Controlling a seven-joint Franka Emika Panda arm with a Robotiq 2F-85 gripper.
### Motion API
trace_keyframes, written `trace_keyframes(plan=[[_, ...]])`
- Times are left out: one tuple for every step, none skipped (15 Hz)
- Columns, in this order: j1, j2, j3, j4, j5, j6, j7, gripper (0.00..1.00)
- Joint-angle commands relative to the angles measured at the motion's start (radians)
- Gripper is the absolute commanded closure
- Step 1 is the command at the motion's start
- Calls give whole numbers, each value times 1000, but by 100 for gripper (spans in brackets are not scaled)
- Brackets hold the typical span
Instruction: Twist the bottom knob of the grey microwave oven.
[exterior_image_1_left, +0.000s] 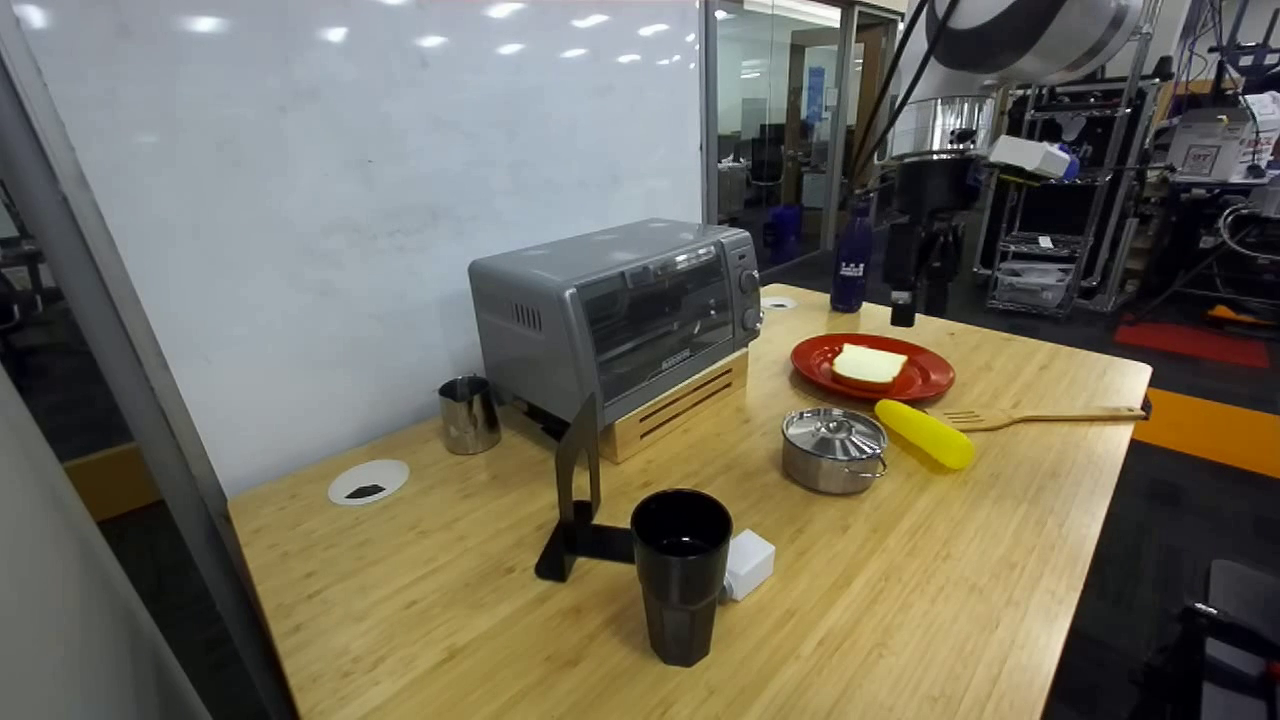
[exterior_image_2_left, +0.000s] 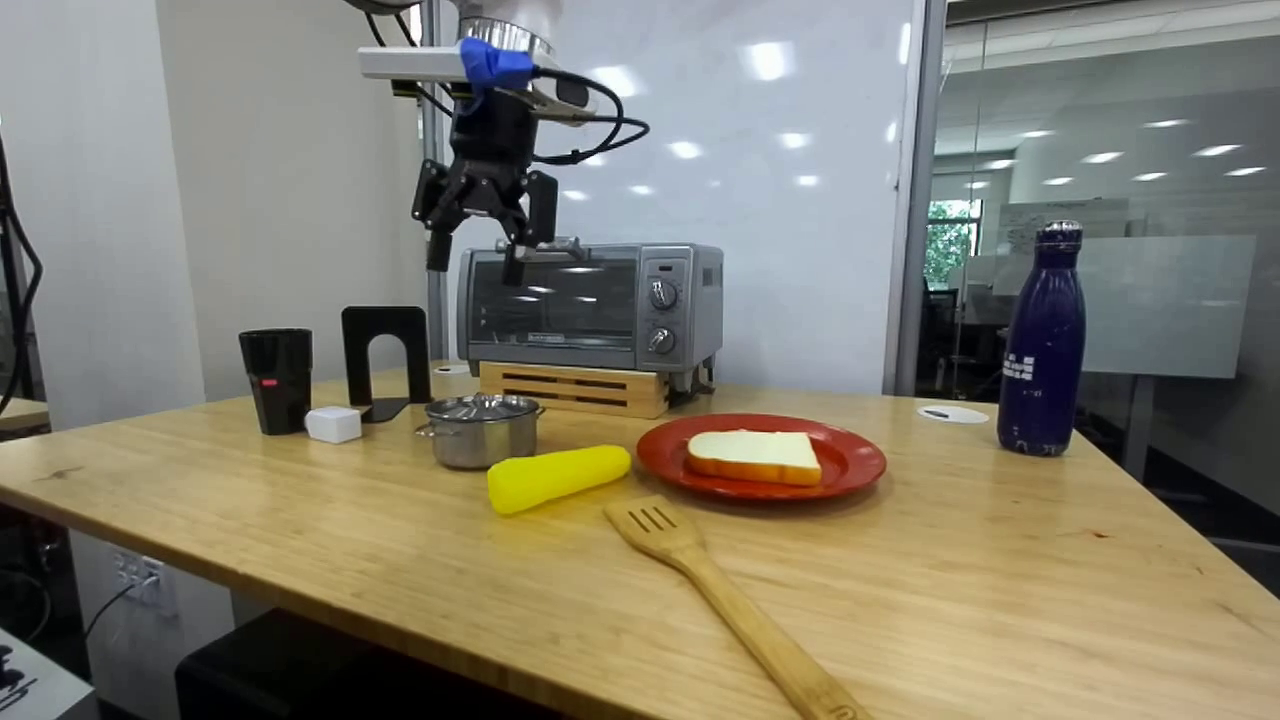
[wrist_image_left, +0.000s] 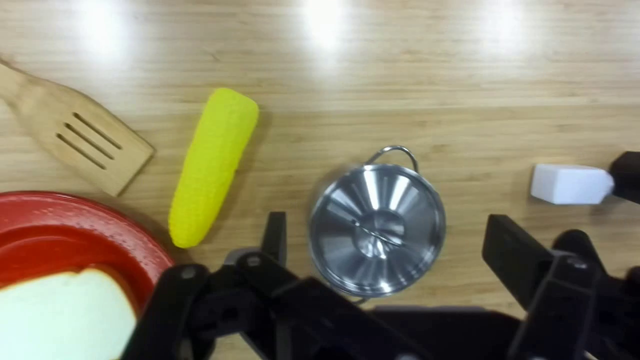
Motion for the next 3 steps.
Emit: trace_keyframes(plan=[[23, -3, -24, 0, -11, -4, 9, 0], [25, -3, -25, 1, -10, -4, 9, 0], [26, -2, -26, 1, -10, -3, 9, 0]])
